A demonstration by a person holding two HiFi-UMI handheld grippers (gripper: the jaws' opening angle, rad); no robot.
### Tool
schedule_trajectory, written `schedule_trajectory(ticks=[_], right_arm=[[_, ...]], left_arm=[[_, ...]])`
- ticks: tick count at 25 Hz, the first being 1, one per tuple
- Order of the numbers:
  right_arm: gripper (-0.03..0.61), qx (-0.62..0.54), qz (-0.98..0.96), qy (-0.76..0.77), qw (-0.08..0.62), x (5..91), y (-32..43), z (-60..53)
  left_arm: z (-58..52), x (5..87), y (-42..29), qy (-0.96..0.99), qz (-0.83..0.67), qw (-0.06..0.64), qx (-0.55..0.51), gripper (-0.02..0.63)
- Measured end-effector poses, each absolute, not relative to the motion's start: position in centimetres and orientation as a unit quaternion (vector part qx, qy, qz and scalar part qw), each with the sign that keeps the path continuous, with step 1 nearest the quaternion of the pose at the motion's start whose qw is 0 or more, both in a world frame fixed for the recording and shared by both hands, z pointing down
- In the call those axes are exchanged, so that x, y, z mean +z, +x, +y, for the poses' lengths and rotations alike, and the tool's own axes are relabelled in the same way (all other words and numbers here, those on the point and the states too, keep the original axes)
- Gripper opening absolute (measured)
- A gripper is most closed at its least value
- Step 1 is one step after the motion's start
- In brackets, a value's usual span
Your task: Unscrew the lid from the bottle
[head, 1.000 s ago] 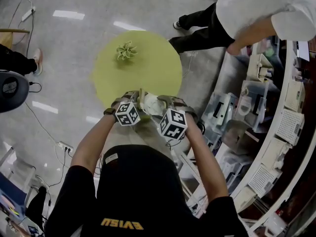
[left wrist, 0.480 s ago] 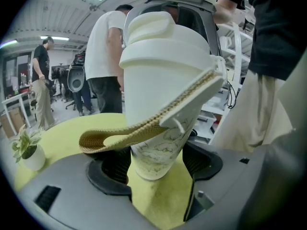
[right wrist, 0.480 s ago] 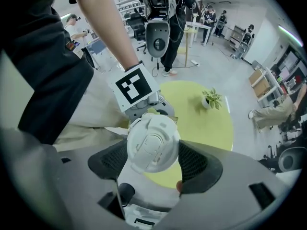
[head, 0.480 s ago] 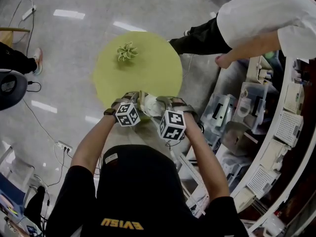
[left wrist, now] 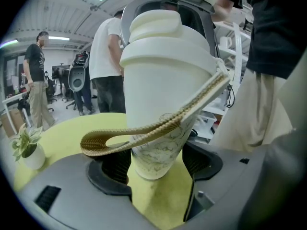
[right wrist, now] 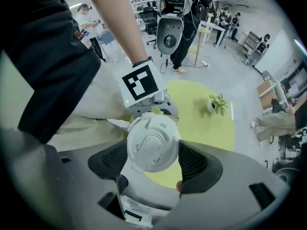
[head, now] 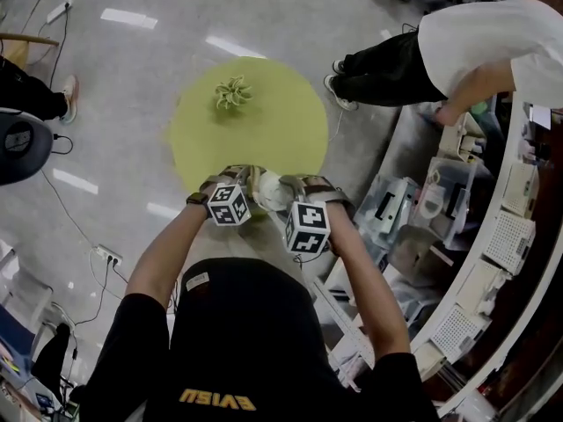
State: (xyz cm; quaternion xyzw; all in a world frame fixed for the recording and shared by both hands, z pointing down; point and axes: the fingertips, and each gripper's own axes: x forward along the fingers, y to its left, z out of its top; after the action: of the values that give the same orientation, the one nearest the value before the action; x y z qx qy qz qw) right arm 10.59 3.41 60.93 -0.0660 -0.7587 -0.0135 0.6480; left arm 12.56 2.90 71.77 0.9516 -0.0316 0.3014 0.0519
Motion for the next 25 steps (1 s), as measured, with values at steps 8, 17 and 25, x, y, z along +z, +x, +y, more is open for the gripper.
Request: schedule_trajectory(ticks=[8,17,25], right_arm=[[0.328,-0.064,-0.739,-0.112,0.662,61.05,10.3,3.79],[0.33,-0.069,-0.738,-0.123,0.66,61.02,10.34,3.78],[0.328,-0.07,-0.747,-0.113,0.651,61.11,9.96,3.86]], left_arm=[[3.09,71.93,12.33,0.951,-0.029,0.052,0.302,0.347],[2.93,71.96,12.22,0.951,-0.029,0.054,0.304,0.345],[2.8,72.71,11.71,0.942,-0.043,0.029,0.332,0.347]])
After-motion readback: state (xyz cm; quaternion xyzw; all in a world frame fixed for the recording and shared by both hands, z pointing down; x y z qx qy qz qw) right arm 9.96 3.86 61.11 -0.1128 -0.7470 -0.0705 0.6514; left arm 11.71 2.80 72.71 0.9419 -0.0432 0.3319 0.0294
